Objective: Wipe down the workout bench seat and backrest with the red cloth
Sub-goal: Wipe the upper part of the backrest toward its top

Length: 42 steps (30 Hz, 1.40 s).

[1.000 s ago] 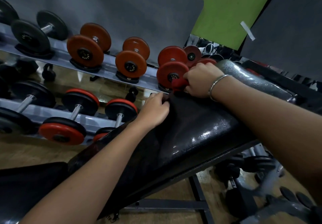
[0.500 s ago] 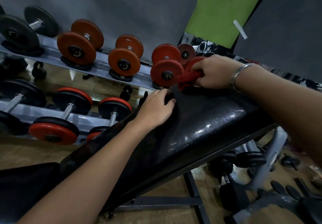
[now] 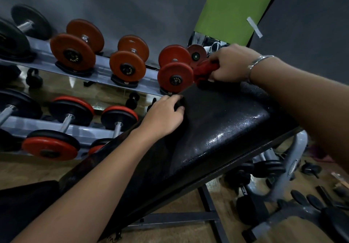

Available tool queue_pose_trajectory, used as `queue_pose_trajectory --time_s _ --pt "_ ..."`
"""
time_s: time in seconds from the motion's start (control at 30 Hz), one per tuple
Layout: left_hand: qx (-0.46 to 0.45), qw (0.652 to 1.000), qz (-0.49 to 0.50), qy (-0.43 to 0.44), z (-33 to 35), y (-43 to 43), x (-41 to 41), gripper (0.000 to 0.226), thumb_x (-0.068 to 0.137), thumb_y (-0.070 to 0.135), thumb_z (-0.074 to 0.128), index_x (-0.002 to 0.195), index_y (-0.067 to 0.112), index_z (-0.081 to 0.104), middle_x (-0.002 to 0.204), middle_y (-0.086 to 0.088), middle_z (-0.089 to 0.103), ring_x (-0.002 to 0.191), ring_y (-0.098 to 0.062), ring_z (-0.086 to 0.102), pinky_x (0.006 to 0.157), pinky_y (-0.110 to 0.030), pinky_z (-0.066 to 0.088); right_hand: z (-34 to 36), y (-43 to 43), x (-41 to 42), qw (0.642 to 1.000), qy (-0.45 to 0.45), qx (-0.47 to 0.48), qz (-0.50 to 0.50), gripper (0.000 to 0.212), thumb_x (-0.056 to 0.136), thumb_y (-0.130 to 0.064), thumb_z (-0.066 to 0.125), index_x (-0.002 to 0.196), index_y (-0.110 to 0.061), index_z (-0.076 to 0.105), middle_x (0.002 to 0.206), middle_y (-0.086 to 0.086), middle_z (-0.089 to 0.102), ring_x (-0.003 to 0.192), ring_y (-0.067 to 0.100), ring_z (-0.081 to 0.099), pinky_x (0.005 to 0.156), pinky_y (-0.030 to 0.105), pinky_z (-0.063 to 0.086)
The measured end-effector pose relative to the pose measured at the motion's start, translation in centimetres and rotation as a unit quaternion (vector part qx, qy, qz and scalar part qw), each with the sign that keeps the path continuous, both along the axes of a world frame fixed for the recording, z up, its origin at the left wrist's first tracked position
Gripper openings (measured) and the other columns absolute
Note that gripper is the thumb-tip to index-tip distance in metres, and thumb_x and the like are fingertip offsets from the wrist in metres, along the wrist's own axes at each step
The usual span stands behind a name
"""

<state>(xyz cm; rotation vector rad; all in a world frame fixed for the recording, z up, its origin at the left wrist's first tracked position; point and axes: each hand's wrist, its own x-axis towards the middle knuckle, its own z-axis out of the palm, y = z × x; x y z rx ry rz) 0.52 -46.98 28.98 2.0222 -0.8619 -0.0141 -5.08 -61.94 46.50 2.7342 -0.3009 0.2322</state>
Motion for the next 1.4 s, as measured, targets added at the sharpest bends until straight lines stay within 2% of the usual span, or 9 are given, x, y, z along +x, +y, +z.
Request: queue_pose_trajectory --time_s 0.17,0.27,0.43,0.57,0.77,0.93,1.07,1.2,1.4 --pt "0.005 1.0 -0.003 0.013 0.3 0.0 0.2 0.046 0.102 0.035 0.049 0.147 0.027 0.046 0.148 -0.003 0.047 0.139 -0.025 0.042 0.112 -0.039 0.037 -1.2 0.3 2.4 0.999 0.034 -0.003 -0.016 0.029 0.081 -0.038 0.064 0.108 -0.027 0.07 0.098 0.007 0.068 0.091 0.03 0.061 0.079 0.035 0.053" --pt "0.004 1.0 -0.008 0.012 0.3 0.1 0.1 0.045 0.102 0.036 0.049 0.146 0.027 0.047 0.146 -0.003 0.048 0.136 -0.026 0.044 0.11 -0.041 0.039 -0.3 0.0 1.8 0.998 0.05 0.029 -0.009 0.033 0.077 -0.043 0.072 0.107 -0.03 0.073 0.093 0.003 0.069 0.089 0.026 0.06 0.084 0.036 0.053" --pt "0.025 1.0 0.003 0.011 0.6 -0.2 0.0 0.043 0.099 0.034 0.048 0.142 0.027 0.05 0.143 -0.004 0.05 0.132 -0.028 0.047 0.105 -0.041 0.041 -0.7 -0.4 1.2 1.0 0.004 0.0 -0.019 0.029 0.083 -0.038 0.061 0.109 -0.028 0.069 0.097 0.007 0.068 0.092 0.031 0.062 0.082 0.04 0.055" --pt "-0.032 0.999 0.015 -0.022 2.1 -1.4 -0.6 0.026 0.095 0.028 0.052 0.115 0.016 0.063 0.124 -0.007 0.059 0.119 -0.03 0.054 0.093 -0.039 0.044 -1.5 0.2 0.2 1.0 0.022 -0.002 0.015 0.031 0.081 -0.042 0.06 0.107 -0.029 0.071 0.097 0.006 0.071 0.09 0.031 0.062 0.081 0.04 0.055" --pt "-0.102 0.995 -0.02 0.011 3.9 -3.1 -2.4 0.035 0.092 0.015 0.051 0.126 0.021 0.055 0.124 -0.004 0.065 0.116 -0.024 0.059 0.097 -0.041 0.048 -0.9 -0.8 -1.7 0.999 -0.036 0.001 0.002 0.028 0.083 -0.029 0.056 0.108 -0.018 0.064 0.102 0.012 0.064 0.094 0.033 0.06 0.077 0.034 0.05" --pt "-0.094 0.995 -0.026 0.011 4.8 -3.7 -2.1 0.036 0.093 0.021 0.054 0.129 0.021 0.056 0.128 -0.005 0.065 0.121 -0.026 0.058 0.102 -0.044 0.047 0.5 -0.9 -3.2 0.998 -0.046 0.03 0.001 0.006 0.083 -0.027 0.063 0.088 -0.025 0.063 0.077 0.004 0.056 0.078 0.03 0.054 0.068 0.029 0.042" --pt "-0.053 0.998 -0.022 0.002 5.2 -4.1 -2.2 0.031 0.097 0.021 0.05 0.126 0.018 0.058 0.132 -0.006 0.063 0.123 -0.028 0.056 0.099 -0.039 0.045 0.2 -0.8 -3.8 0.996 -0.083 0.013 -0.003 0.023 0.083 -0.029 0.063 0.103 -0.021 0.071 0.084 0.007 0.058 0.077 0.031 0.056 0.066 0.032 0.045" --pt "-0.044 0.999 -0.023 0.007 5.3 -3.8 -2.2 0.024 0.095 0.022 0.05 0.116 0.018 0.061 0.118 -0.007 0.067 0.11 -0.03 0.061 0.09 -0.041 0.049 0.5 -0.4 -5.3 0.998 -0.041 0.033 0.034 0.025 0.078 -0.033 0.068 0.1 -0.025 0.076 0.074 0.002 0.064 0.07 0.024 0.057 0.066 0.032 0.05" --pt "-0.056 0.997 -0.021 0.039 4.9 -3.0 -2.4 0.052 0.084 0.016 0.043 0.132 0.026 0.061 0.129 -0.003 0.067 0.123 -0.026 0.059 0.103 -0.045 0.049 0.2 0.4 -5.5 0.998 -0.059 0.002 0.019 0.032 0.078 -0.027 0.059 0.107 -0.024 0.073 0.081 0.01 0.063 0.077 0.034 0.061 0.069 0.036 0.054"
